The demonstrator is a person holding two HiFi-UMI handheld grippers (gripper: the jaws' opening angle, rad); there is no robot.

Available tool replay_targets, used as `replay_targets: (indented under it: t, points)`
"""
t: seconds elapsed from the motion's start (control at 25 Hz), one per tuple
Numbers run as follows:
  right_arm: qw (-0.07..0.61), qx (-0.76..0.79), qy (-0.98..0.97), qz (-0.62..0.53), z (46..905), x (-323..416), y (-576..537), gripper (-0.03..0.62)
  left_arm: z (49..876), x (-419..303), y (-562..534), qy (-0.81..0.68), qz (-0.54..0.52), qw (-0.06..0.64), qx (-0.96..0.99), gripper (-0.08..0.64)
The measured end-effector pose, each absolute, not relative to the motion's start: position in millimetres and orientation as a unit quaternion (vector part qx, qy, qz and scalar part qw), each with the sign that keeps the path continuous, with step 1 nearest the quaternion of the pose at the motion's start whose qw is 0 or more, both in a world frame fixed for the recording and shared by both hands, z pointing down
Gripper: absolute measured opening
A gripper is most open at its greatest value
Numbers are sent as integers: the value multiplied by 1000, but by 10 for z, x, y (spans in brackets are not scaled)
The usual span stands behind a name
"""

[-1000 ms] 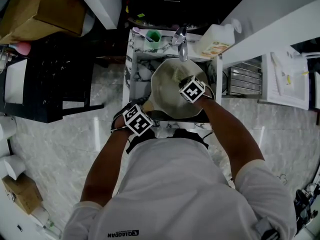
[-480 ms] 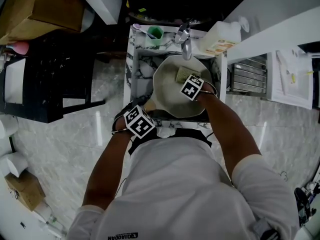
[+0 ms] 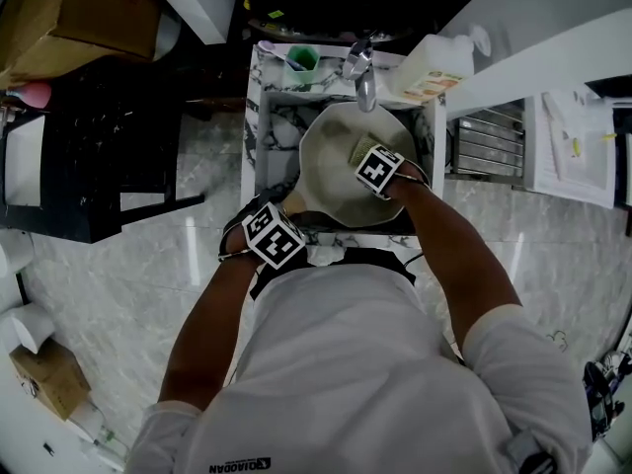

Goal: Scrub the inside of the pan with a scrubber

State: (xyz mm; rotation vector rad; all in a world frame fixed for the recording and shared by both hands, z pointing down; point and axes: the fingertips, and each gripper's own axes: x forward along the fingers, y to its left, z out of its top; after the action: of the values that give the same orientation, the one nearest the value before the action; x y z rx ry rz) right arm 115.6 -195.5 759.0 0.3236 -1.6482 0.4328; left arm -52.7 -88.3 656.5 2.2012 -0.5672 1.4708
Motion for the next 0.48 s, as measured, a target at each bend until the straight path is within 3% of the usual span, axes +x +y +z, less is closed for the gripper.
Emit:
replay_targets:
  t: [0.48]
  points:
    - [615,120,-699,345,7510,1057,-1299,71,6626,-557,-845,-203,536,213,791,201]
